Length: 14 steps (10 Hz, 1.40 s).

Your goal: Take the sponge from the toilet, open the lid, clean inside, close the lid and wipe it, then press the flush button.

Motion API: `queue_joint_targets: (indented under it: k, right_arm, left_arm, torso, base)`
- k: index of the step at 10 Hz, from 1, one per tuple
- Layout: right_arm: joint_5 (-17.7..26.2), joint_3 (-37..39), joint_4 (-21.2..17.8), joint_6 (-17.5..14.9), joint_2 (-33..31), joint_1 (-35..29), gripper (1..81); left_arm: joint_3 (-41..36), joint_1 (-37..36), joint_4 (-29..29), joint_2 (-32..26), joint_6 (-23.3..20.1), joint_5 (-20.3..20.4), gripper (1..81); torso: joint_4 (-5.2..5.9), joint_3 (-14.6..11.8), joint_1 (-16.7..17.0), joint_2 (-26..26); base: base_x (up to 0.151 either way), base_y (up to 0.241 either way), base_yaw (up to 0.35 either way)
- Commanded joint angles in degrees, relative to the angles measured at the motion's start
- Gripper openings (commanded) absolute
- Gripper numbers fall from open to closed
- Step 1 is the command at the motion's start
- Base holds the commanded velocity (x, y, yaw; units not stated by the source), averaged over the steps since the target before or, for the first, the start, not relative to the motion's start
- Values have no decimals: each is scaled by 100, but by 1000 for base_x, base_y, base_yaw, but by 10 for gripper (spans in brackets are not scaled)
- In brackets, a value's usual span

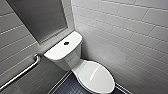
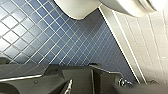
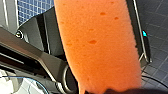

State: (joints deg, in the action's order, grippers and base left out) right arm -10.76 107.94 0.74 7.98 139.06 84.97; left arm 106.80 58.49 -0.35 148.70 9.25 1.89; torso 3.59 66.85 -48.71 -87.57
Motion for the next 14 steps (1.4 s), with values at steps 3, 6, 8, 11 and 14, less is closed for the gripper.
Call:
queue_joint_targets:
  k: [3, 6, 8, 11, 14]
  right_arm:
    - [444, 183, 189, -16, 63, 175, 10]
    - [452, 210, 189, -16, 134, 104, 10]
    - [452, 227, 198, -16, 142, 95, 10]
    - [452, 236, 198, -16, 204, 69, 10]
    - [470, 462, 251, -16, 432, 69, 10]
  left_arm:
    - [-335, -826, -79, -147, 630, -338, 811]
    - [-634, -869, -61, 1, 648, -338, 811]
    - [-704, -922, -27, 160, 648, -321, 811]
    - [-634, -1071, 18, 440, 648, -320, 811]
    - [-292, -1414, -254, 810, 666, -821, 811]
  torso:
    - [0, 0, -625, -984]
    - [0, 0, -1025, -1629]
    - [0, 0, -918, -1486]
    - [0, -2, -1018, -1670]
    - [0, -5, -1020, -1668]
  base:
    - [0, 0, 0]
    - [0, 0, 0]
    - [0, 0, 0]
    - [0, 0, 0]
    - [0, 0, 0]
